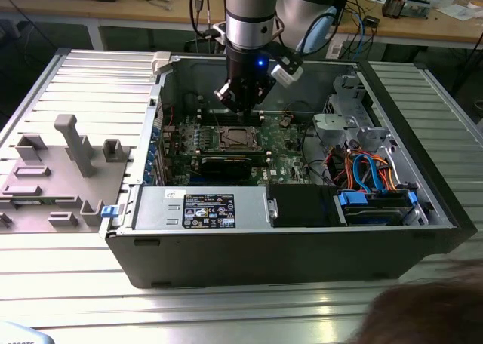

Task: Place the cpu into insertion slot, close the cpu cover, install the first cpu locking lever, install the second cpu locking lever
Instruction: 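Install the first cpu locking lever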

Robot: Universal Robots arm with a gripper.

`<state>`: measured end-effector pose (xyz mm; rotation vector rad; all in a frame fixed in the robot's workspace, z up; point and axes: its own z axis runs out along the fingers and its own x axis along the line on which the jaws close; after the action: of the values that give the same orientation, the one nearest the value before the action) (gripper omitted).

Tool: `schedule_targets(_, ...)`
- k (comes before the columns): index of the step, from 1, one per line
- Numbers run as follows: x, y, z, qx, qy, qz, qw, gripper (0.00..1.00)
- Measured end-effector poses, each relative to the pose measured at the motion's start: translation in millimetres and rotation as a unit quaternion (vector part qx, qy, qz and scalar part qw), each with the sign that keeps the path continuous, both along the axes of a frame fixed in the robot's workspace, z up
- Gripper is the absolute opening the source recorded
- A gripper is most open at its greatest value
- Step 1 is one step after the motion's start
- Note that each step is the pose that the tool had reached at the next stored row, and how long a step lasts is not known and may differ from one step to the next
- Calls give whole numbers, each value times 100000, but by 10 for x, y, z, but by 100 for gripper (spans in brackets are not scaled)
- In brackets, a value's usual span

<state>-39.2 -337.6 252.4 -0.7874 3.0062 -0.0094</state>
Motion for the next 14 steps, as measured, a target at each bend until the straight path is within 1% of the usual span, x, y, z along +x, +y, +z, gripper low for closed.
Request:
schedule_targets(4,0,0,0,0,-3,-575,99998,11)
schedule_targets(7,0,0,0,-2,-2,-1354,99991,11)
schedule_targets(9,0,0,0,1,-2,-2603,99966,11)
schedule_targets(14,0,0,-1,1,-2,-4319,99907,11)
